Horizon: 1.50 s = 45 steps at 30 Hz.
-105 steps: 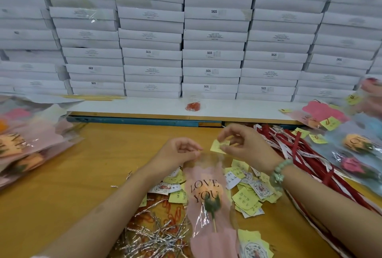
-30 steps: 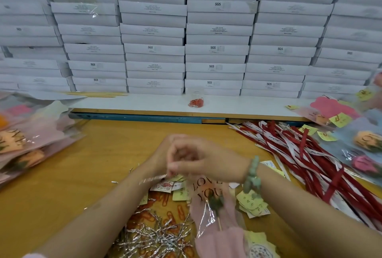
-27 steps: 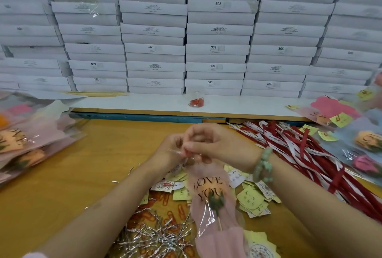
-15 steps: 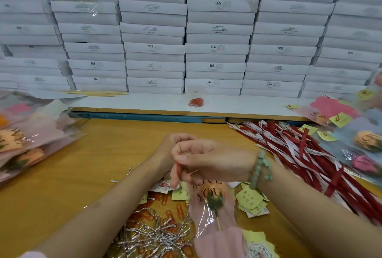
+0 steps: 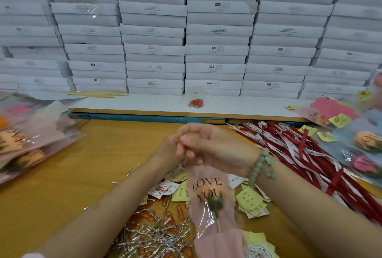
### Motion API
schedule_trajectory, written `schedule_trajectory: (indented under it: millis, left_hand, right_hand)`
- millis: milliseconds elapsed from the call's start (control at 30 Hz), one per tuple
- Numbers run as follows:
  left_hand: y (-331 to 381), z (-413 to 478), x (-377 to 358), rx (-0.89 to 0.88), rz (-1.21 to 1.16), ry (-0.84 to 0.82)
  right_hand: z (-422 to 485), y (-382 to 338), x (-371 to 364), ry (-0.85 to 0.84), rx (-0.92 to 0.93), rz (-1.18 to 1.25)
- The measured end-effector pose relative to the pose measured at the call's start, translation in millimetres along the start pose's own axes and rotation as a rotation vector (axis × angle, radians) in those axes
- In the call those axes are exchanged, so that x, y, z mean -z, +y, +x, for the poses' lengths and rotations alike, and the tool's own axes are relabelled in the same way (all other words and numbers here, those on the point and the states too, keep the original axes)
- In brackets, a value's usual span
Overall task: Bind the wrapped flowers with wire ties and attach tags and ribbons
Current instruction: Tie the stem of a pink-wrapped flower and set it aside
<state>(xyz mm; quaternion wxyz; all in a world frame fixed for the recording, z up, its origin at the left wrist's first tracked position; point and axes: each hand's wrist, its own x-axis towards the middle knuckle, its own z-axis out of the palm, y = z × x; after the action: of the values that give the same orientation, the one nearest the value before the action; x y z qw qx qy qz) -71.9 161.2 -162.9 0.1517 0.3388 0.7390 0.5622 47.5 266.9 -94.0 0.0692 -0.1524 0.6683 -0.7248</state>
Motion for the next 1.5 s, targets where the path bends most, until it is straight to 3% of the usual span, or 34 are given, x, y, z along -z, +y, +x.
schedule_trajectory:
  millis: [133,233,333,433,833,1500]
  left_hand:
    - [10,-11,-1,-0.049,-0.101,-0.026]
    - [10,-13,1,-0.062,-0.152,-0.038]
    - [14,-13,1,-0.034,-0.129,-0.023]
    - [18,-15,-1,-0.052,-0.106,-0.007]
    - [24,-16,-6,-0.082,-0.094,0.043]
    - [20,-15,-5,-0.033,-0.188,0.083]
  right_hand:
    - [-6,-5,29,0.320,0.038,-0.090]
    - [-14,-4,49,0.562,0.027,-0.432]
    - [-16,5,60,0.687,0.027,-0.674]
    - [-12,17,60,0.752,0.051,-0.727]
    - [-4,32,54,0.734,0.007,-0.427]
    - [-4,35,59,0.606,0.018,-0.500]
